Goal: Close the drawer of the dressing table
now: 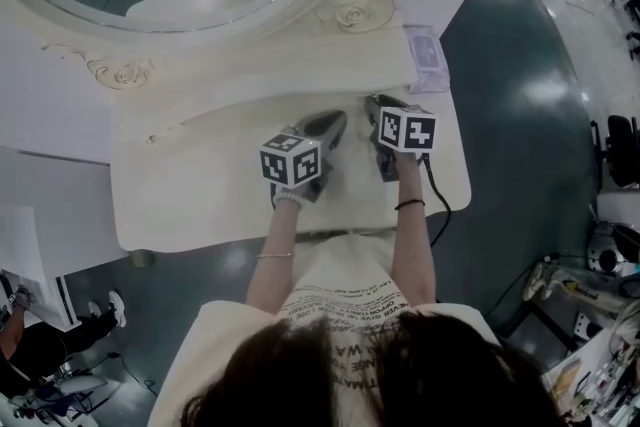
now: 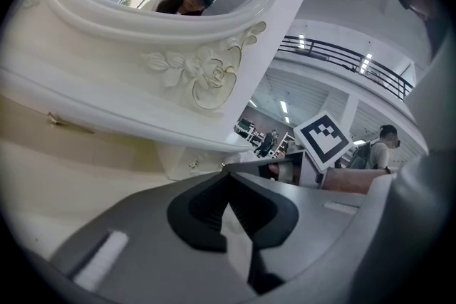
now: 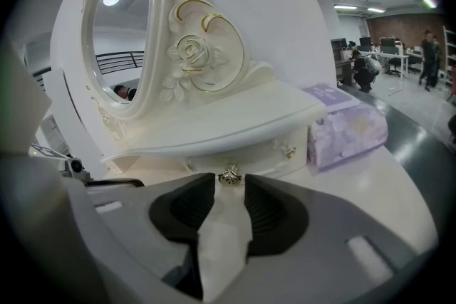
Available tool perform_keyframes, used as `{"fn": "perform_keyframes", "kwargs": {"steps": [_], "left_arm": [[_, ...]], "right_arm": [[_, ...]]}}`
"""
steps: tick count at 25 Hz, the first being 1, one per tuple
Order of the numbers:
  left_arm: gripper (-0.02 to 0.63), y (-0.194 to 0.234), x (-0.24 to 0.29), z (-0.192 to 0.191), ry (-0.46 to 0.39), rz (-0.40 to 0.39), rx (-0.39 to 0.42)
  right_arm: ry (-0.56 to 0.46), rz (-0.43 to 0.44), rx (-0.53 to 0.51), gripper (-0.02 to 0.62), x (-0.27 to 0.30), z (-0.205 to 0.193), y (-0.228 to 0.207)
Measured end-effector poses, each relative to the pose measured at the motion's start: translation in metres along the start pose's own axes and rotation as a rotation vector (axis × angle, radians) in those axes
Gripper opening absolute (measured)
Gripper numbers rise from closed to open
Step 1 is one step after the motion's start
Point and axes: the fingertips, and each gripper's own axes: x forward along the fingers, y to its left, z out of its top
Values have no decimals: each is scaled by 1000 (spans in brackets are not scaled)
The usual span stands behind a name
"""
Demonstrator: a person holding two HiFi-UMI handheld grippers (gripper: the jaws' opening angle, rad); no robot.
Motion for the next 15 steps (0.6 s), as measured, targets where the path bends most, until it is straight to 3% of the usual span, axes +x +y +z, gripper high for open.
{"fn": "perform_keyframes", "kwargs": {"steps": [10,15], "left_arm": [[2,-12,-6,8,-28,-22,15],[0,-24,-12,10,-33,-45,47]], "right_arm": [[9,49,-13,120,-18,-3,8],[14,110,-124,114,-36,-2,24]]}}
